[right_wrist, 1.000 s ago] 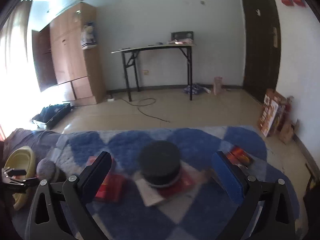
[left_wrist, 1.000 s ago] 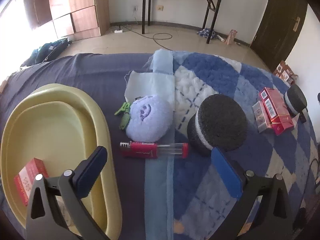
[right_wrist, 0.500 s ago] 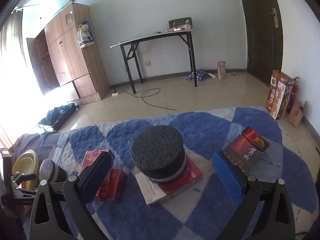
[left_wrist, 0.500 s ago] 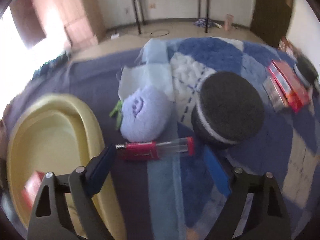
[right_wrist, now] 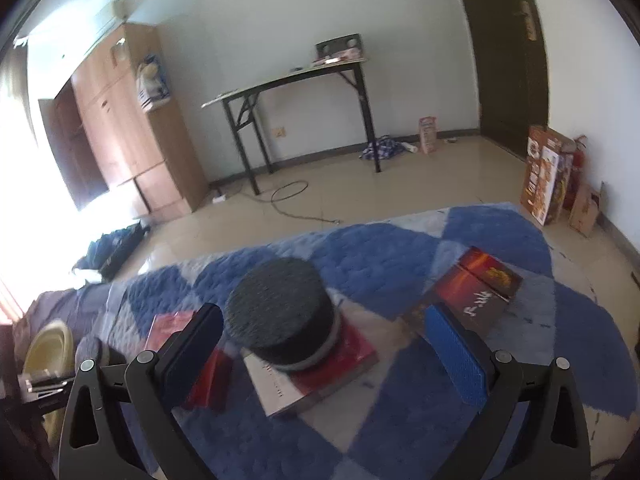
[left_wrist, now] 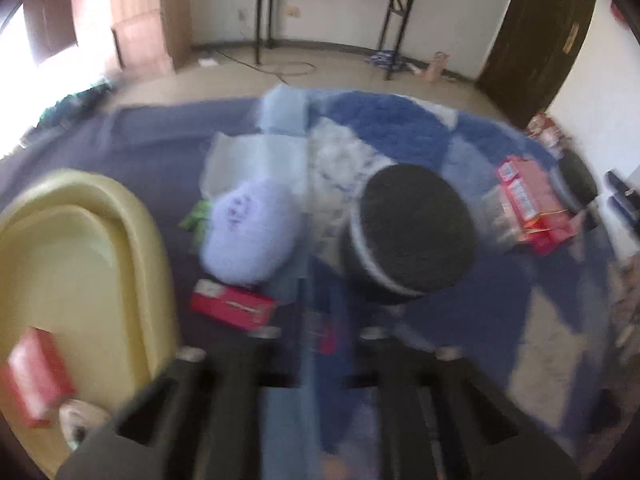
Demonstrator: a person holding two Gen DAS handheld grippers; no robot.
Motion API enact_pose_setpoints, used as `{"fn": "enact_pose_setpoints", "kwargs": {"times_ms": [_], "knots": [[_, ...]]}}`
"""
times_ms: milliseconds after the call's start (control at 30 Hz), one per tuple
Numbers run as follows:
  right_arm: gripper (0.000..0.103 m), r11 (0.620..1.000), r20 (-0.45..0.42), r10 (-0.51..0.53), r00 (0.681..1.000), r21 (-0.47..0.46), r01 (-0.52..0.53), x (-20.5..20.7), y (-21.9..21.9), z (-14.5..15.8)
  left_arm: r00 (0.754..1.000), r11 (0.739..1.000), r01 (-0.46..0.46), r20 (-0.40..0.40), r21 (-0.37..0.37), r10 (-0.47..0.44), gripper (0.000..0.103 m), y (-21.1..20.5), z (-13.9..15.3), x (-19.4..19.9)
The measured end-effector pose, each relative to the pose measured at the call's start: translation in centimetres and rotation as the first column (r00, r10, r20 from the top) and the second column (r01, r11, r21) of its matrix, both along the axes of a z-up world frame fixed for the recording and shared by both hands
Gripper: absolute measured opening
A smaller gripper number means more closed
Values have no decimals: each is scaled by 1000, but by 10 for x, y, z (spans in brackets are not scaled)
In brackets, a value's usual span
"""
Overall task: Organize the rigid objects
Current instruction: 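Grasp red-and-clear tube with left tool while right tool grasps black foam cylinder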
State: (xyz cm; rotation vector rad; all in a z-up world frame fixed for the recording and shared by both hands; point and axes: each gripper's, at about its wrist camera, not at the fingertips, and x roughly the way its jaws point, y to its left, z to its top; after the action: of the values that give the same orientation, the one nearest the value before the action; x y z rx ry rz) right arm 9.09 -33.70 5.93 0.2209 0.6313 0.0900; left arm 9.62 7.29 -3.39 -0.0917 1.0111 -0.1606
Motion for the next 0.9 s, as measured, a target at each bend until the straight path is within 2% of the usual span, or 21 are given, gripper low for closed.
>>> {"fn": "enact_pose_setpoints", "kwargs": {"times_ms": [67, 233, 267, 333, 367, 467, 533, 600, 733, 833, 900], "knots": [[103, 1000, -13, -9, 1000, 19, 10, 2, -7, -3, 1000, 999, -7, -12, 39, 8, 8, -2, -3, 2], [103, 1000, -38, -8, 999, 20, 9, 4, -10, -9, 998, 998, -60, -20, 4, 60, 9, 5, 9, -1], [103, 1000, -40, -4, 999, 19, 5, 4, -9, -10, 997, 997, -75, -18, -19, 75, 12, 8, 14, -2], [103, 1000, -39, 1, 999, 20, 0, 4, -8, -10, 995, 995, -98, -30, -28, 98, 26, 15, 16, -2], [103, 1000, -39, 4, 999, 19, -3, 4, -7, -10, 993, 994, -110, -54, -21, 109, 31, 16, 15, -3], [103, 1000, -41, 10, 999, 15, -10, 3, -6, -10, 981, 989, -132, -153, -69, 120, 31, 20, 9, -1], [103, 1000, -41, 7, 999, 17, -7, 4, -7, -10, 980, 990, -116, -172, -75, 101, 31, 15, 7, -2], [103, 1000, -41, 2, 999, 22, -1, 4, -8, -10, 978, 983, -130, -178, -128, 106, 31, 15, 4, 1], [103, 1000, -39, -2, 999, 22, 3, 3, -8, -10, 966, 981, -179, -201, -78, 160, 31, 15, 2, -2], [103, 1000, -36, -3, 999, 22, 4, 2, -8, -10, 970, 982, -181, -175, -57, 169, 31, 11, 16, -9], [103, 1000, -35, -5, 999, 24, 6, 2, -8, -10, 967, 981, -191, -177, -28, 183, 31, 10, 13, -8]]}}
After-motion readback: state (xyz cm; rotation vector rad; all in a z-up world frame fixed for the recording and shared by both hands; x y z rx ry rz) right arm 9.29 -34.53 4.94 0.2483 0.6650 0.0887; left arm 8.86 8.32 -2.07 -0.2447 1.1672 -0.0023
